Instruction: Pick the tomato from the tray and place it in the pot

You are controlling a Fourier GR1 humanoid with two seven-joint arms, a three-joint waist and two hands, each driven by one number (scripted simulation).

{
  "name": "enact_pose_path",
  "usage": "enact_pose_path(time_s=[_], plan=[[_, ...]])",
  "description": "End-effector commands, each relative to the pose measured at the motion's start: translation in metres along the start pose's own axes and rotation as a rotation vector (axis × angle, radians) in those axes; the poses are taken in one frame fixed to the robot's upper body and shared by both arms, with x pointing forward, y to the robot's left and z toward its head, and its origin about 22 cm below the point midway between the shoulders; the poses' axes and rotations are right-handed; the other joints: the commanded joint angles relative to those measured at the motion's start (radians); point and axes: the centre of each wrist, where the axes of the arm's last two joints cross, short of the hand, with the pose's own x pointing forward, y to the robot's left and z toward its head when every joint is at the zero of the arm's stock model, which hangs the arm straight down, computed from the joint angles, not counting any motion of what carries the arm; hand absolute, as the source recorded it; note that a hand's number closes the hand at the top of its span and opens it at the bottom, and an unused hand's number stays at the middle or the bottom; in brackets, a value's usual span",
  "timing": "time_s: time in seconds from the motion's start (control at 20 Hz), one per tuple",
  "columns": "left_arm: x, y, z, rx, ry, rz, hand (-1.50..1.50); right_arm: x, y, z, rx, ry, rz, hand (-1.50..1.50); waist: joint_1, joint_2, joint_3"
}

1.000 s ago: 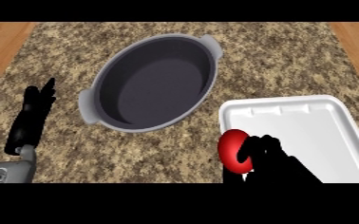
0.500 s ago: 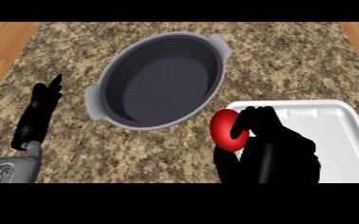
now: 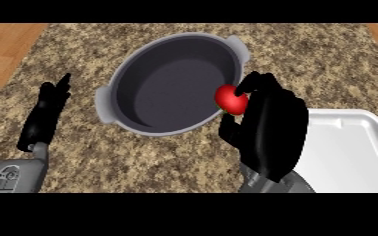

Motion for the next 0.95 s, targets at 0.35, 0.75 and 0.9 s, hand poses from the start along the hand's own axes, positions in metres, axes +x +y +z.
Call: enact_pose_path(time_s=[0.35, 0.75, 0.9], plan=[[-0.005, -0.013, -0.003, -0.02, 0.016, 0.01, 0.0, 0.037, -0.003, -0.043, -0.019, 0.224, -0.39, -1.5, 0.006, -0.003, 0.001], [-0.001, -0.002, -0.007, 0.016, 0.023, 0.001, 0.0, 0.04, -0.023, -0.054, -0.27, 0.236, -0.613, -1.5, -0.032, -0.018, 0.001], [-0.011, 0.002, -0.003, 0.038, 0.051, -0.01, 0.0, 0.028, -0.024, -0.053, -0.33, 0.273, -0.651, -1.5, -0.052, -0.024, 0.002]])
